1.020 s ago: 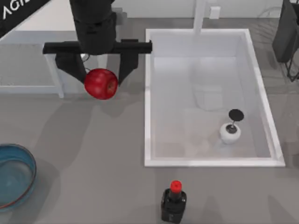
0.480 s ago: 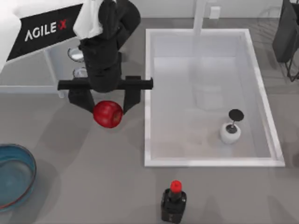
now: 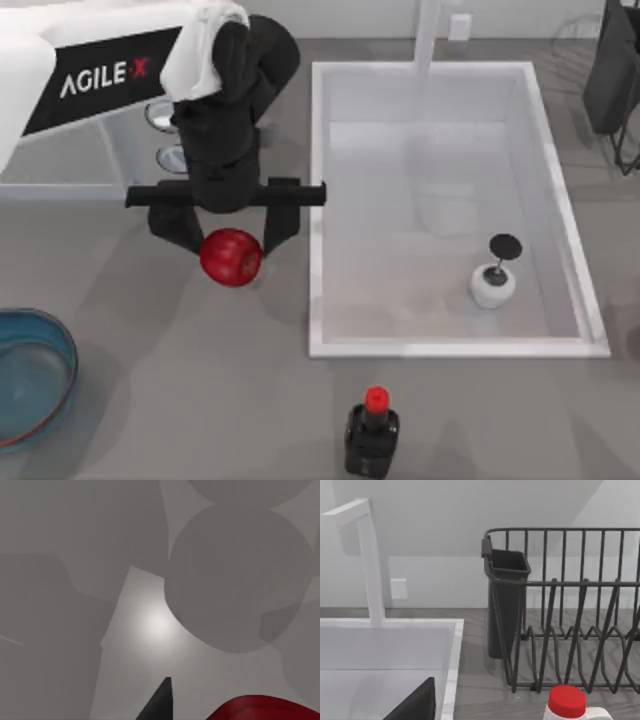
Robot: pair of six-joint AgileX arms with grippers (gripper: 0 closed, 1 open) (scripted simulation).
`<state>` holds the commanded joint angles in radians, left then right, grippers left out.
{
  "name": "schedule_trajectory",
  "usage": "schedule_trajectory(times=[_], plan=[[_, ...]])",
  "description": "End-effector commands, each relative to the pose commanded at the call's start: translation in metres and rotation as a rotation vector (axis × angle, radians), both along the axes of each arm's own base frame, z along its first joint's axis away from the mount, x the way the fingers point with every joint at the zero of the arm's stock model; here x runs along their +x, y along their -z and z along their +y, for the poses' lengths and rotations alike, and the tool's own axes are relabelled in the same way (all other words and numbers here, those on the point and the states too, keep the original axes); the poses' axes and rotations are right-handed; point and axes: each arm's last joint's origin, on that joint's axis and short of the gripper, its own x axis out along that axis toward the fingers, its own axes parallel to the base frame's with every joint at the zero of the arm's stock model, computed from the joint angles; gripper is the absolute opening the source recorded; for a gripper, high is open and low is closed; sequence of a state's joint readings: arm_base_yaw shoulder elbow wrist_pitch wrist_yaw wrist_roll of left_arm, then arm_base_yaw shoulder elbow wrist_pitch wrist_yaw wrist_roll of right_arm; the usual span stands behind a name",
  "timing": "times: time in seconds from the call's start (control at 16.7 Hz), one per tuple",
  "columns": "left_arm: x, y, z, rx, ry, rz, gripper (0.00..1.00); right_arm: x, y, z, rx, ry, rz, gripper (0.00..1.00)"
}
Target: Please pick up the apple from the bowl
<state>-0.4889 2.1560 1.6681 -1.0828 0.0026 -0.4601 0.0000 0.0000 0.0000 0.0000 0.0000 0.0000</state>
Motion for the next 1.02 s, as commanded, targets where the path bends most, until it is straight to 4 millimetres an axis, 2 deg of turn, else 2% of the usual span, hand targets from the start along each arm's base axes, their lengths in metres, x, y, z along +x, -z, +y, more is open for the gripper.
schedule_trajectory(times=[0.66,1.02], plan=[[0.0000,0.0000,0.0000,0.000,0.000,0.000,0.98,0.0000,0.0000,0.0000,0.000,0.000,0.000,1.00],[0.0000,0.0000,0.0000,0.000,0.000,0.000,1.00,0.0000,0.0000,0.0000,0.000,0.000,0.000,1.00]])
